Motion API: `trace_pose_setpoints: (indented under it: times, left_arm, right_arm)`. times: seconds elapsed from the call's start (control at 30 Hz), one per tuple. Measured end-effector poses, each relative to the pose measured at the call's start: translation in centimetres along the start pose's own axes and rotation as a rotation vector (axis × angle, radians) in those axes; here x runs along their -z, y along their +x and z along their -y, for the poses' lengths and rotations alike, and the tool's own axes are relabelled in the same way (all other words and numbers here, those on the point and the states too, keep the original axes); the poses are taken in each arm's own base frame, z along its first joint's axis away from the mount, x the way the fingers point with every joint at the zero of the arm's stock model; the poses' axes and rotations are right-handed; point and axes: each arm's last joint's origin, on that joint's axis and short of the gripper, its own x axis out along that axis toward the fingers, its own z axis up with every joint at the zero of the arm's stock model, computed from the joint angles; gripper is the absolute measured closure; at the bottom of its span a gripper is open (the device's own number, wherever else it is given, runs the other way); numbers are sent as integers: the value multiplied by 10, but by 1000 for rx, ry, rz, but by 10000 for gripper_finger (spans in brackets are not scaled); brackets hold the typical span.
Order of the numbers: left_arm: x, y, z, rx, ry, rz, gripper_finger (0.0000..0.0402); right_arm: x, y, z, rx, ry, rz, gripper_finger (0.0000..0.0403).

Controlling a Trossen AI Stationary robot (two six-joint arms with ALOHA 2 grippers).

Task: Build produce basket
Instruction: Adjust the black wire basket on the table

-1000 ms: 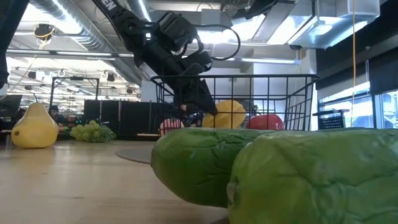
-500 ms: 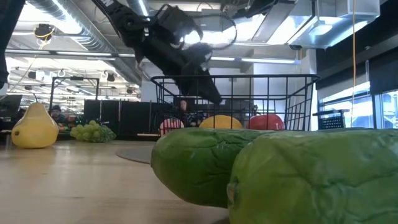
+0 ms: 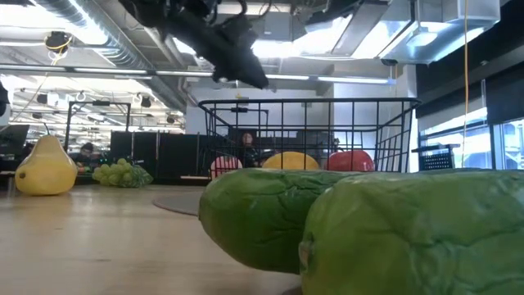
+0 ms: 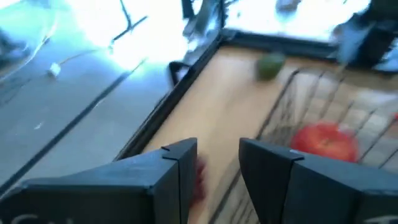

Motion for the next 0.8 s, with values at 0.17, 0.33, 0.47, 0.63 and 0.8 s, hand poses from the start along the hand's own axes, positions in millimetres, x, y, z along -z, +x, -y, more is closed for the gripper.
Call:
trace_pose_setpoints:
  times: [0.17, 0.33, 0.47, 0.63, 0.8]
  left_arm:
    - [16, -1, -28, -35, -45, -174, 294]
    - [28, 5, -42, -61, 32, -252, 294]
    - [33, 9, -56, -7, 81, -268, 294]
    - [47, 21, -62, 127, 101, -298, 294]
    - [55, 30, -53, 233, 128, -309, 294]
  right_arm:
    - [0, 0, 0, 0, 1, -1, 320]
    - [-1, 1, -1, -4, -3, 0, 320]
    - [-1, 1, -1, -4, -5, 0, 320]
    - [-1, 1, -1, -4, -6, 0, 320]
    - [-1, 1, -1, -4, -6, 0, 320]
